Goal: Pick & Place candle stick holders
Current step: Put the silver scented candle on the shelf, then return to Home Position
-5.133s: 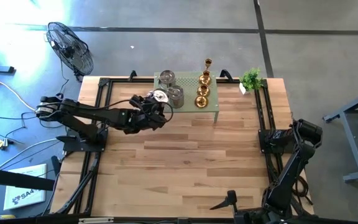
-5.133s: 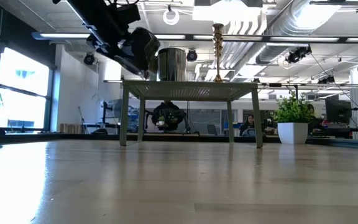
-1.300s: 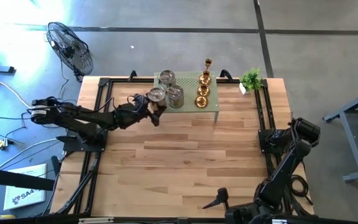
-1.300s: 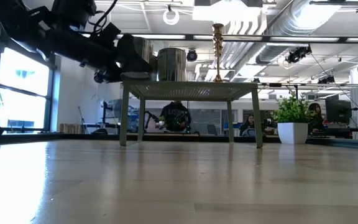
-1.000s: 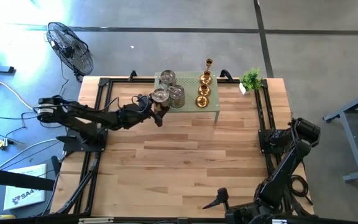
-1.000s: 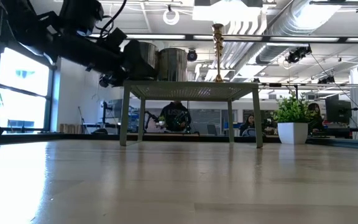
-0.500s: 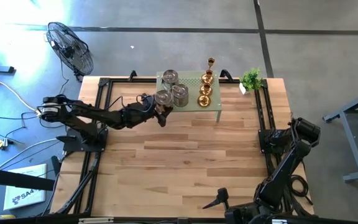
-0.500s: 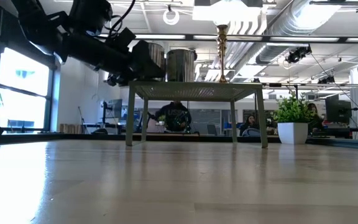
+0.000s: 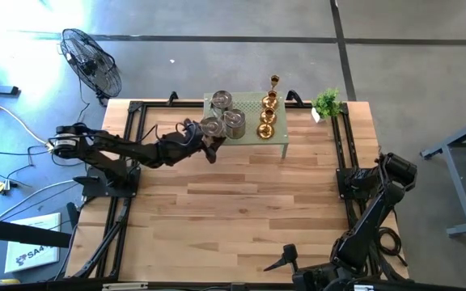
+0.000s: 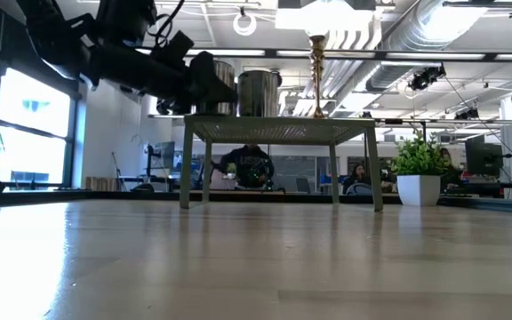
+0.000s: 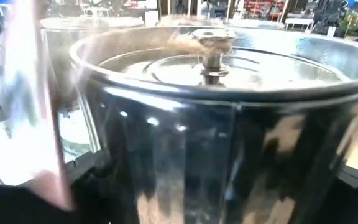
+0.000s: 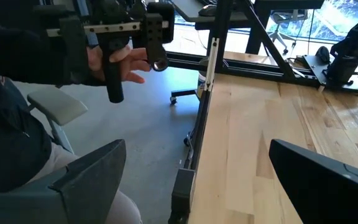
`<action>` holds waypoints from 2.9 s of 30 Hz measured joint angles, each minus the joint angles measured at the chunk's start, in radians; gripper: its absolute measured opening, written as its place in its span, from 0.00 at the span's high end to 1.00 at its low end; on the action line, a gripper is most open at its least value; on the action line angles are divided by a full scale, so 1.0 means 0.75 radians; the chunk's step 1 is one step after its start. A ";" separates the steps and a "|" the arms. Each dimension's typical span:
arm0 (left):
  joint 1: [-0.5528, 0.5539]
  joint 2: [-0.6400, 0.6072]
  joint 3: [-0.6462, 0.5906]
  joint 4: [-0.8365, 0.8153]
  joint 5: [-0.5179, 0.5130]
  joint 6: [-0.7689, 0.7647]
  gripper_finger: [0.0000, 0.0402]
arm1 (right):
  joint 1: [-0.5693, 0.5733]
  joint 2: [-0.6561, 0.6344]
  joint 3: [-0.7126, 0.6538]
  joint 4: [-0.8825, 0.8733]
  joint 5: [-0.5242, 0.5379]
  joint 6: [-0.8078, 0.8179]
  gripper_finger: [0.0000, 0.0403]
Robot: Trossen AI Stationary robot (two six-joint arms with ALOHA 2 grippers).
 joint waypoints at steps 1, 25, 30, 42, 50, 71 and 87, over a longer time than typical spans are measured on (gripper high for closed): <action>0.000 0.001 0.000 0.015 0.000 0.006 0.12 | 0.000 0.000 0.000 0.000 0.000 0.000 0.03; -0.001 -0.002 0.072 0.037 0.002 0.138 0.05 | 0.000 0.000 0.000 -0.001 -0.003 0.008 0.03; -0.001 -0.002 0.072 0.096 -0.001 0.224 0.05 | 0.000 0.000 0.000 -0.001 -0.003 0.006 0.03; -0.001 -0.001 0.080 0.192 0.003 0.454 0.05 | 0.000 0.000 0.000 -0.001 -0.003 0.009 0.03; -0.001 -0.001 0.132 0.192 0.000 0.496 0.05 | 0.000 0.000 0.000 -0.002 -0.004 0.013 0.03; -0.001 -0.001 0.137 0.168 -0.072 1.116 0.05 | -0.001 0.000 0.000 -0.010 -0.001 0.065 0.03; -0.013 -0.001 0.137 0.383 0.007 1.106 0.05 | -0.003 0.001 0.000 -0.010 0.006 0.056 0.03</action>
